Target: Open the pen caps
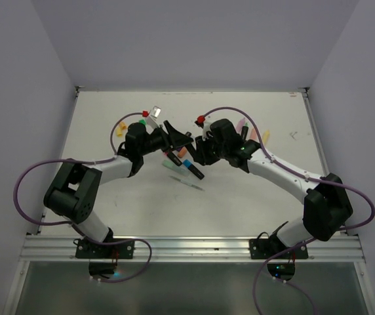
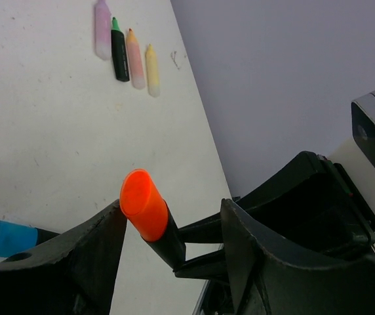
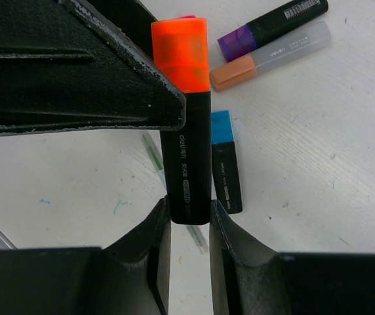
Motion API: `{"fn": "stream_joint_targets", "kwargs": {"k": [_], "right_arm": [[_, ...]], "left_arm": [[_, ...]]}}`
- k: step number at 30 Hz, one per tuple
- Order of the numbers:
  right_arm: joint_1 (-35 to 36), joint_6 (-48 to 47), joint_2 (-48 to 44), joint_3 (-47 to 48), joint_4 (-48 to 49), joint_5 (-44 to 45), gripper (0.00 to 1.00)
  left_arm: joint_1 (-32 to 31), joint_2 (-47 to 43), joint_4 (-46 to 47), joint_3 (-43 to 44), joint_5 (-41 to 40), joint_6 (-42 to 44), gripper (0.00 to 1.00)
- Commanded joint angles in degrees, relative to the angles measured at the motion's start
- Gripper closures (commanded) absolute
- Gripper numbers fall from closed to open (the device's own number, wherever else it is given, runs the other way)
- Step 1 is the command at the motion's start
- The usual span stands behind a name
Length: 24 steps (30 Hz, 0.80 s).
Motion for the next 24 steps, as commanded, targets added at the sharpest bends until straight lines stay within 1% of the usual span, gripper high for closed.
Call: {"fn": "stream_joint_targets", "kwargs": {"k": [1, 7, 10, 12, 14, 16, 17, 18, 19, 20, 21, 23, 24], "right_arm": [[0.39, 0.78, -2.52, 0.06, 2.76, -1.72, 1.00], [0.57, 0.78, -3.31, -0.47, 2.49, -1.81, 1.00], [0.65, 1.04, -3.58, -0.82, 2.75, -1.63, 1.00], [0.74, 1.31, -3.58, -0.91, 3.10, -1.72, 1.00], [0.74, 1.92, -3.41, -0.65, 3.46, -1.72, 1.00], [0.83, 2.10, -3.32, -0.30, 3.98, -2.07, 1.00], [0.92, 2.45, -2.88, 0.05, 3.99, -2.42, 1.00], [0.92, 2.45, -2.79, 0.32, 4.07, -2.68, 1.00], [1.01, 2.54, -2.79, 0.50, 3.99, -2.95, 1.00], [1.01, 2.71, -2.70, 0.15, 4.42, -3.30, 0.86], [1.01, 2.89, -2.79, -0.03, 5.47, -3.30, 0.76], [1.09, 3.24, -2.53, -0.12, 6.27, -3.13, 0.63], [1.09, 3.33, -2.09, 0.14, 6.18, -2.69, 0.62]], "left_arm": [[-0.71, 0.48, 2.84, 2.81, -0.73, -0.48, 0.39], [-0.88, 0.92, 2.84, 3.60, -1.00, -0.74, 0.44], [-0.88, 1.27, 2.92, 3.95, -0.91, -1.09, 0.51], [-1.14, 1.36, 3.62, 3.87, -0.56, -1.62, 0.58], [-1.41, 1.36, 3.63, 4.04, -0.56, -1.53, 0.61], [-1.67, 1.45, 3.63, 3.87, -0.56, -1.53, 0.69], [-1.67, 1.45, 3.63, 3.96, -0.47, -1.62, 0.85], [-1.67, 1.62, 3.71, 3.96, -0.12, -1.71, 0.96], [-1.67, 1.97, 3.98, 3.96, 0.14, -1.97, 1.00], [-1.67, 2.15, 4.41, 3.96, 0.41, -2.67, 1.00], [-1.67, 2.24, 5.29, 3.43, 0.93, -3.29, 1.00], [-1.76, 2.50, 7.40, 2.99, 1.29, -4.95, 1.00], [-1.85, 2.59, 7.93, 2.82, 1.55, -5.40, 1.00]]}}
